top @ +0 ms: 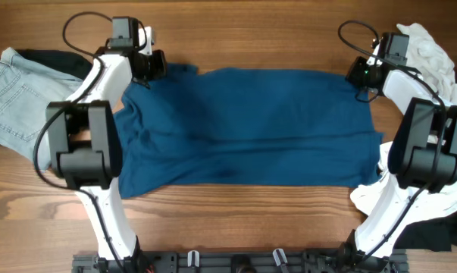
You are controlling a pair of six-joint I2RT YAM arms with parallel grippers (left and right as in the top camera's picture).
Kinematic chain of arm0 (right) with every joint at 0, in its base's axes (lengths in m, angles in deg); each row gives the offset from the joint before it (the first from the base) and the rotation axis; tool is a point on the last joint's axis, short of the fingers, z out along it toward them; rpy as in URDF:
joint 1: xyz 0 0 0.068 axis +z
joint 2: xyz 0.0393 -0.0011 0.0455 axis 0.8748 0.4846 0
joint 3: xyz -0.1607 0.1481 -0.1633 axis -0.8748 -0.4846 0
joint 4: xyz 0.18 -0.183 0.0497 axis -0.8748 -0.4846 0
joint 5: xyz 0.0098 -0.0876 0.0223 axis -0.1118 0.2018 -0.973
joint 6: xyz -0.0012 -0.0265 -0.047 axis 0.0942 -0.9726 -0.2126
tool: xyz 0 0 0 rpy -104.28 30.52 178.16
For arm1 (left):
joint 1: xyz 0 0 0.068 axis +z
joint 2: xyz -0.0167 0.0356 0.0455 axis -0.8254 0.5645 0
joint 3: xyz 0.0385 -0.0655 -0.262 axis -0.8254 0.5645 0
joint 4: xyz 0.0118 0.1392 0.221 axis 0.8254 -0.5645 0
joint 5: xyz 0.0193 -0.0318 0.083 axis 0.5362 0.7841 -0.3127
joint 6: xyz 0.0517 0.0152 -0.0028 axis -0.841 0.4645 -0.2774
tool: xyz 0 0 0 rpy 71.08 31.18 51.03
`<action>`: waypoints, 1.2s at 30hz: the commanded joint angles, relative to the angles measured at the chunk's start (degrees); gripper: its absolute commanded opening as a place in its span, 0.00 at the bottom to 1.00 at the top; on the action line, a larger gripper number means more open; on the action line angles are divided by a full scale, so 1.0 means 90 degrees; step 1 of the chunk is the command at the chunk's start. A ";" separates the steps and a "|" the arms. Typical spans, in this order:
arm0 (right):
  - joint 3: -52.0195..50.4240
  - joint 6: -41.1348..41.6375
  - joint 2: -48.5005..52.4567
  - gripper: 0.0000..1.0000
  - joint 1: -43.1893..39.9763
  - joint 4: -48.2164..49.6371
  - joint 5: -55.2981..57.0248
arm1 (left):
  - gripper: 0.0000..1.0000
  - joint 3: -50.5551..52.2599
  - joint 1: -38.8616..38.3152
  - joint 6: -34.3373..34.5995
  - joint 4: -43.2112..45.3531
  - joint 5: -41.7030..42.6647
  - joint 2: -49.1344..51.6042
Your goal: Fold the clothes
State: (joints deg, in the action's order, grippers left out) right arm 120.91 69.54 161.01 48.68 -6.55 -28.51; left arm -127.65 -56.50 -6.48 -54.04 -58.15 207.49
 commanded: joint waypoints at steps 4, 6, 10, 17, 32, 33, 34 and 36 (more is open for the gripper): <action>-0.0214 0.0202 -0.1321 0.04 -0.0185 -0.0979 0.0636 | 0.04 -0.0041 0.0136 0.0512 -0.1149 0.0010 -0.1253; -0.0214 0.0204 -0.1685 0.06 -0.0185 -0.1620 0.0872 | 0.04 -0.0041 0.0355 0.0843 -0.1800 0.0051 -0.1523; -0.0214 0.0134 -0.2159 0.07 -0.0185 -0.3004 0.0879 | 0.04 -0.0041 0.0544 0.1112 -0.3422 0.0301 -0.2013; -0.0216 0.0039 -0.2169 0.09 -0.0185 -0.4840 0.1727 | 0.04 -0.0039 0.0580 0.1086 -0.5078 -0.0029 -0.2052; -0.0228 -0.0457 -0.2169 0.10 -0.0185 -0.6125 0.1812 | 0.04 0.0097 0.0495 0.0782 -0.6717 -0.0267 -0.3072; -0.0228 -0.0457 -0.2169 0.10 -0.0185 -0.6159 0.1851 | 0.04 0.0223 0.0464 0.0780 -0.6725 -0.0282 -0.3072; -0.0228 -0.0457 -0.2169 0.10 -0.0185 -0.6210 0.1875 | 0.04 0.0449 0.0435 0.0782 -0.6657 -0.0282 -0.3070; -0.0228 -0.0442 -0.2169 0.10 -0.0185 -0.6232 0.1940 | 0.04 0.1027 0.0410 0.0782 -0.6511 -0.0289 -0.3070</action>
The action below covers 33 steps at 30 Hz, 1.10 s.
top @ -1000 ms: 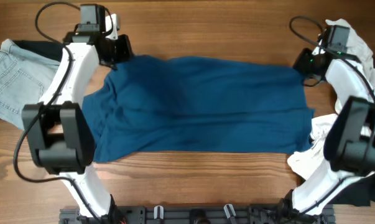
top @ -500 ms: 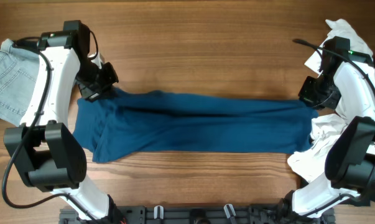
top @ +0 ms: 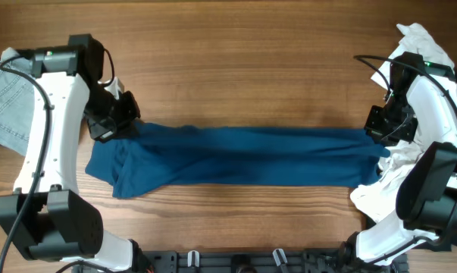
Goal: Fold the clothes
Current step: 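Grasp the far edge with both grippers and fold it toward the front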
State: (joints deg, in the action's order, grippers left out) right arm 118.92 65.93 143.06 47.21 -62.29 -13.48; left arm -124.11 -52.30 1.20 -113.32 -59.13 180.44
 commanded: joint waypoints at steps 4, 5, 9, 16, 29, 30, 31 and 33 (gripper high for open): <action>-0.0007 -0.0061 -0.0175 0.19 -0.0022 -0.0066 0.0272 | 0.04 0.1651 -0.0056 0.0146 0.0165 -0.0816 -0.0063; -0.0007 -0.0063 -0.0175 0.37 -0.0022 -0.0073 0.0270 | 0.04 0.1804 -0.0053 0.0146 0.0187 -0.0950 -0.0063; -0.0007 -0.0063 -0.0175 0.40 -0.0022 -0.0153 0.0265 | 0.36 0.1841 -0.0002 0.0148 0.0233 -0.1197 -0.0063; -0.0005 -0.1632 -0.0175 0.42 0.0041 0.0454 -0.2358 | 0.32 0.1656 -0.0005 -0.0002 0.1547 0.0690 -0.0070; -0.0498 -0.0877 -0.0172 0.45 0.0085 0.0211 -0.1265 | 0.30 0.2603 -0.1212 0.0690 0.3286 0.0491 -0.0024; -0.0661 -0.0930 -0.0172 0.44 0.0087 0.0408 -0.1479 | 0.30 0.2871 -0.1212 0.0726 0.3597 0.0491 -0.0019; -0.0879 -0.1059 -0.0163 0.44 0.0087 0.0554 -0.1724 | 0.34 0.3174 -0.1212 0.0743 0.3993 0.0466 -0.0019; -0.1180 -0.1042 -0.0134 0.44 0.0087 0.0835 -0.1715 | 0.41 0.3645 -0.1209 0.0748 0.4624 0.0444 -0.0019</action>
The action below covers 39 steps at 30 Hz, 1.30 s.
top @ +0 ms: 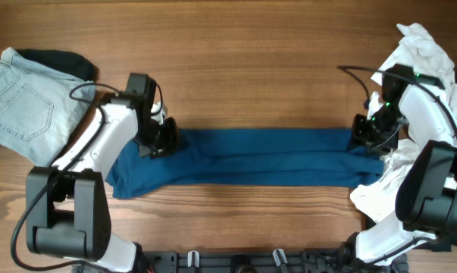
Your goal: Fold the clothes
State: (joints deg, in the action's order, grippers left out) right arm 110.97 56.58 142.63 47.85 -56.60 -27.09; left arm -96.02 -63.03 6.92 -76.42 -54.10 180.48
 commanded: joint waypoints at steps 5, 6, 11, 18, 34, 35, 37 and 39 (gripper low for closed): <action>-0.1188 0.0529 -0.0078 0.45 0.0017 0.1953 -0.0211 | 0.63 0.1273 -0.0017 0.0109 0.1780 -0.0141 -0.0024; -0.1362 0.0546 -0.0078 0.46 0.0017 0.2290 -0.0270 | 0.65 0.1348 -0.0017 0.0109 0.2018 -0.0141 -0.0022; -0.1705 0.0750 -0.0046 0.48 0.0022 0.3733 -0.0544 | 0.68 0.1372 -0.0017 0.0109 0.3364 -0.0614 0.0061; -0.1676 0.0967 0.0219 0.52 0.0027 0.5797 -0.1498 | 0.81 0.1290 0.0398 0.0488 0.5340 -0.0267 0.0576; -0.0918 0.0495 -0.0491 0.23 -0.0784 0.2574 -0.0216 | 1.00 0.0529 0.1003 0.0265 0.2866 0.0627 -0.0792; -0.0986 0.0495 -0.0425 0.23 -0.0784 0.2458 -0.0216 | 1.00 0.0529 0.1003 0.0267 0.2841 0.0629 -0.0792; -0.1166 0.0755 -0.0267 0.23 -0.0792 0.2378 0.0398 | 1.00 0.0529 0.1003 0.0267 0.2822 0.0631 -0.0792; -0.1375 0.1396 -0.0095 0.22 -0.0945 0.2504 0.1542 | 1.00 0.0529 0.1003 0.0267 0.2822 0.0631 -0.0792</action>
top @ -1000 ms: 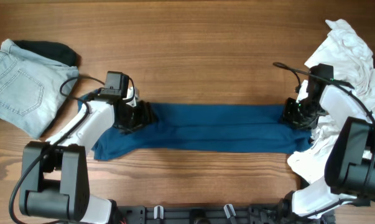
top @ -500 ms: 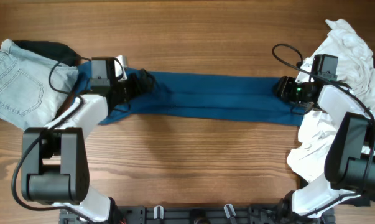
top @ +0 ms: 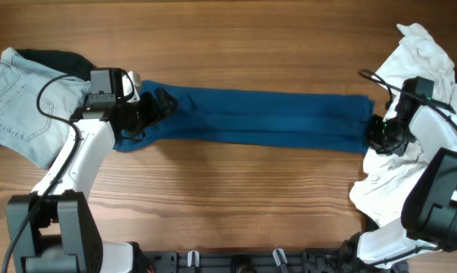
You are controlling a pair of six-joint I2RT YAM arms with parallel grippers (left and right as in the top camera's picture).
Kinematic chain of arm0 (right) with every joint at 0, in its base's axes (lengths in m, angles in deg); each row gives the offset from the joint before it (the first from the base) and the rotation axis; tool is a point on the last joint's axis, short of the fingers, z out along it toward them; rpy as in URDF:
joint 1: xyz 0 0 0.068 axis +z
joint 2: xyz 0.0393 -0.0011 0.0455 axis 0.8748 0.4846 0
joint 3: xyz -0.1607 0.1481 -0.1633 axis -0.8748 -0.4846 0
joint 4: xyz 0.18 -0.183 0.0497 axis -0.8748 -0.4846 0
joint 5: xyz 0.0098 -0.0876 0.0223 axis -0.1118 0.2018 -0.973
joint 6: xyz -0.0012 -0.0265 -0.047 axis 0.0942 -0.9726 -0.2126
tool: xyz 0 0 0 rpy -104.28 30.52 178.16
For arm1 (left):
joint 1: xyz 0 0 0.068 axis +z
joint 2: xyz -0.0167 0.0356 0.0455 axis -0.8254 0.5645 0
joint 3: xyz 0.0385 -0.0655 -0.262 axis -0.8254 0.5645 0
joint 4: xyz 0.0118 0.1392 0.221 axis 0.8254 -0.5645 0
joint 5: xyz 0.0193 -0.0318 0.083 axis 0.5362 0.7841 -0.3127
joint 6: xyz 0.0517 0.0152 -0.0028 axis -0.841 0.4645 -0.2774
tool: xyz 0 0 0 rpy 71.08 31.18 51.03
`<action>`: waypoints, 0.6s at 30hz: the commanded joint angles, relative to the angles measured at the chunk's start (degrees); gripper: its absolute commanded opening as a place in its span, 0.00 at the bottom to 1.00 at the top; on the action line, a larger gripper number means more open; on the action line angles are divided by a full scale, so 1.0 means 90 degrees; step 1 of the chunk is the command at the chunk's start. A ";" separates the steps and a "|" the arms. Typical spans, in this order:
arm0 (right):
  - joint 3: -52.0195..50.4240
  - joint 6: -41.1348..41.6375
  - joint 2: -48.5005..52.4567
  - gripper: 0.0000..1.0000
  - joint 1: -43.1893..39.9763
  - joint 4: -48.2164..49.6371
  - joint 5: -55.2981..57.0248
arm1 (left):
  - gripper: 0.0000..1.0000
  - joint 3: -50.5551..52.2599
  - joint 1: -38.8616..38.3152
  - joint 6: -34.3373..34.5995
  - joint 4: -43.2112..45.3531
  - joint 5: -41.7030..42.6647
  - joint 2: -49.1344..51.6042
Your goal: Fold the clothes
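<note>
A blue shirt lies folded into a long narrow band across the middle of the table, its left end a little farther back than its right. My left gripper rests on the band's left part, fingers closed into the bunched cloth. At the band's right end, against the white pile, my right gripper pinches the cloth edge. Part of the shirt's left end is hidden under the left arm.
Light denim jeans lie at the far left with a black garment behind them. A heap of white clothes fills the right edge and runs down to the front right. Bare wood lies in front of the band.
The blue band has shifted toward the back of the table and looks stretched longer. My left gripper is farther back with it, and the right gripper sits slightly more to the right.
The shirt first lay spread flat, with both grippers at its far corners. Then the far edge lay over the near part, making a long strip held at each end. Later the strip was narrower and tidier, and now it sits farther back, pulled straight.
</note>
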State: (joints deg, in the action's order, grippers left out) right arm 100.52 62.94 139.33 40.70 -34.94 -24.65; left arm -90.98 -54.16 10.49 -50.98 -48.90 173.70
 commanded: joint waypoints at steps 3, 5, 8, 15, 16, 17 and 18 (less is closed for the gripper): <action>-0.0226 0.0928 0.0386 0.22 -0.0733 0.0374 0.1523 | 1.00 -0.0032 0.0017 -0.0129 -0.0070 0.0051 -0.0039; -0.0226 0.1418 0.0386 0.22 -0.1200 0.0481 0.1892 | 1.00 -0.0032 0.0017 -0.0129 -0.0075 0.0051 -0.0039; 0.0051 0.1375 0.0333 0.26 -0.1909 0.0483 0.0923 | 1.00 -0.0032 0.0017 -0.0131 -0.0100 0.0051 -0.0039; 0.0335 -0.1547 0.0080 0.75 -0.1399 0.1005 -0.3062 | 1.00 -0.0032 0.0017 -0.0129 -0.0170 0.0051 -0.0039; 0.0330 -0.1559 0.0080 0.77 -0.1345 0.1039 -0.3067 | 1.00 -0.0032 0.0017 -0.0129 -0.0172 0.0051 -0.0039; 0.0328 -0.1559 0.0085 0.78 -0.1287 0.1095 -0.3070 | 1.00 -0.0032 0.0017 -0.0129 -0.0172 0.0053 -0.0039; 0.0328 -0.1569 0.0097 0.80 -0.1226 0.1107 -0.3062 | 1.00 -0.0032 0.0017 -0.0129 -0.0172 0.0053 -0.0039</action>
State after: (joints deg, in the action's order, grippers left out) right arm 102.81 51.73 141.05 28.59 -25.74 -49.19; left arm -90.98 -54.16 10.49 -52.47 -48.90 173.70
